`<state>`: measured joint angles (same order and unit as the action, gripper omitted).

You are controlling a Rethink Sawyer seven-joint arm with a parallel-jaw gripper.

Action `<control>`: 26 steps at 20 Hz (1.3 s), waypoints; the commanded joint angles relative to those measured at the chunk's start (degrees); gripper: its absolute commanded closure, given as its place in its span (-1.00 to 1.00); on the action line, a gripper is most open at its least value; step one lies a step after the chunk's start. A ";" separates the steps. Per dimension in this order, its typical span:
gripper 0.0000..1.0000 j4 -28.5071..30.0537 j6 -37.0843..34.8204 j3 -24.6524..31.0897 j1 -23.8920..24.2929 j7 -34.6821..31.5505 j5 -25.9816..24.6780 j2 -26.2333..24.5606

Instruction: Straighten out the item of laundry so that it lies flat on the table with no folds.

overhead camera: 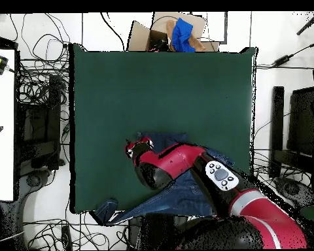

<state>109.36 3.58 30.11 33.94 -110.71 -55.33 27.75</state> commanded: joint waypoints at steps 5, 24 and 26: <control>-1.00 -3.79 -1.76 0.54 0.09 -0.14 -3.54 -1.64; -1.00 1.89 -17.58 1.68 1.18 11.90 0.00 16.11; -1.00 1.70 -19.22 -2.35 -3.14 10.40 -1.05 20.71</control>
<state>110.20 -0.71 29.75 35.12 -110.39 -55.34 33.11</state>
